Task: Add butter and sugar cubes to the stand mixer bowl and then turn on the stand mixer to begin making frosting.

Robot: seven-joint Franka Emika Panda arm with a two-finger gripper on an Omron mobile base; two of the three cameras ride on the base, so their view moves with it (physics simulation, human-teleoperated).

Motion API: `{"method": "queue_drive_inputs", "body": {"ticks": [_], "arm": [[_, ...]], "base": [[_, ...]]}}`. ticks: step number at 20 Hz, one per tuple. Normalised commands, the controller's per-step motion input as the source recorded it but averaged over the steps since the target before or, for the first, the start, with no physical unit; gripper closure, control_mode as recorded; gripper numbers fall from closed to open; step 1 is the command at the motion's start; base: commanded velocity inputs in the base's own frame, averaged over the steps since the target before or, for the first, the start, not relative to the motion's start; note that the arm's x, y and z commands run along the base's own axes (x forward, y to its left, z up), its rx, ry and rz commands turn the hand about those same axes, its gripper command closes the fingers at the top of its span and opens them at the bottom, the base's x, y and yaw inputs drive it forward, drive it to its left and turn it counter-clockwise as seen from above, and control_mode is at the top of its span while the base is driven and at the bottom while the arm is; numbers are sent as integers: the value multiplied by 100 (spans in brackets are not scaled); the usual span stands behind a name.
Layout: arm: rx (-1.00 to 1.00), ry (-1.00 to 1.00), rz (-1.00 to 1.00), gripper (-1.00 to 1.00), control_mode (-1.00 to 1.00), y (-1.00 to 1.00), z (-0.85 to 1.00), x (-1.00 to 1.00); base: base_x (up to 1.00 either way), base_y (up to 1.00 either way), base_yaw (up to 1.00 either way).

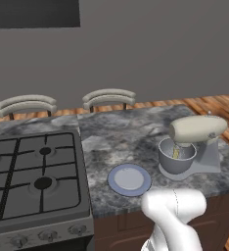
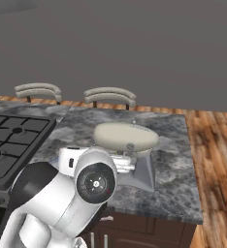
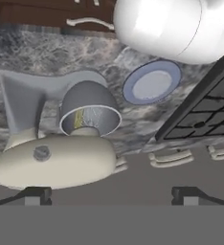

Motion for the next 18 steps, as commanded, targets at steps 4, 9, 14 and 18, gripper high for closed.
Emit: {"method": "queue_drive_inputs", "body": {"ticks": [4,9,14,18], "arm": [[28,-9,-26,-100,-100,43,-57,-14],[32,-12,-21,-100,-100,36,-49,-14],[39,-14,-25,-100,-100,46,-46,-6],[42,-10,-29,-100,-100,42,-45,0]], "base": [[0,0,0],[0,0,0],[0,0,0],[0,0,0]]}}
